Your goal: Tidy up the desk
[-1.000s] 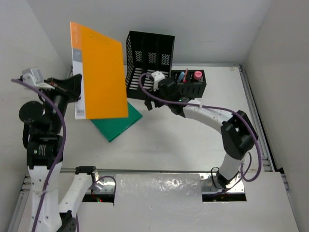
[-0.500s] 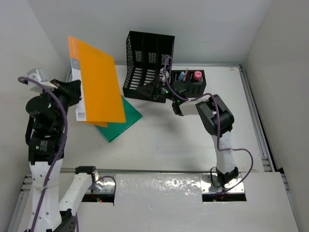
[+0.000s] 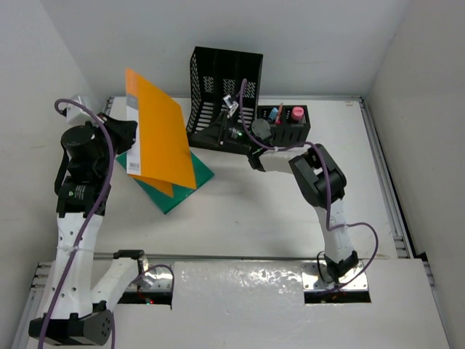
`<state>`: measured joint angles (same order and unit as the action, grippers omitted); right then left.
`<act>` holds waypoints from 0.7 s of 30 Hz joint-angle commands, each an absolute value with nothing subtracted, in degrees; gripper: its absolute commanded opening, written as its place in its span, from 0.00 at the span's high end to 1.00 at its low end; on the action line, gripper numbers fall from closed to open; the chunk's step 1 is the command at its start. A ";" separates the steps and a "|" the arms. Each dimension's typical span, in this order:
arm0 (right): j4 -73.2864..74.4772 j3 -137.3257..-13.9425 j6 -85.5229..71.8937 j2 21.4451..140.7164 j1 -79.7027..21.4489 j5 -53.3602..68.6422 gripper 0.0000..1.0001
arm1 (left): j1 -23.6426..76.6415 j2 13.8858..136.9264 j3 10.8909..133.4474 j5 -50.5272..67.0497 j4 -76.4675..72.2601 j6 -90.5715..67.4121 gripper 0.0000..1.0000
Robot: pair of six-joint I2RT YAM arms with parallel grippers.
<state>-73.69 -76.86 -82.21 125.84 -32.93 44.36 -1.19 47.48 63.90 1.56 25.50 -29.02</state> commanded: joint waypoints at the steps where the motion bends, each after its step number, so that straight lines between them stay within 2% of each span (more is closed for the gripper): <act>1: -85.70 -80.42 -82.09 127.79 -34.71 46.76 0.01 | -0.62 46.76 66.09 5.70 16.44 -33.04 1.00; 12: -82.09 -84.64 -80.77 133.33 -35.77 46.41 0.01 | -0.62 46.76 71.37 9.23 14.50 -37.79 1.00; 21: -80.33 -93.42 -81.82 138.06 -35.86 44.74 0.01 | -0.62 46.06 67.25 12.48 9.24 -43.15 1.00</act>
<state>-73.97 -88.88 -82.08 136.51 -35.62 45.47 -1.19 47.51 68.23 9.37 17.69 -38.94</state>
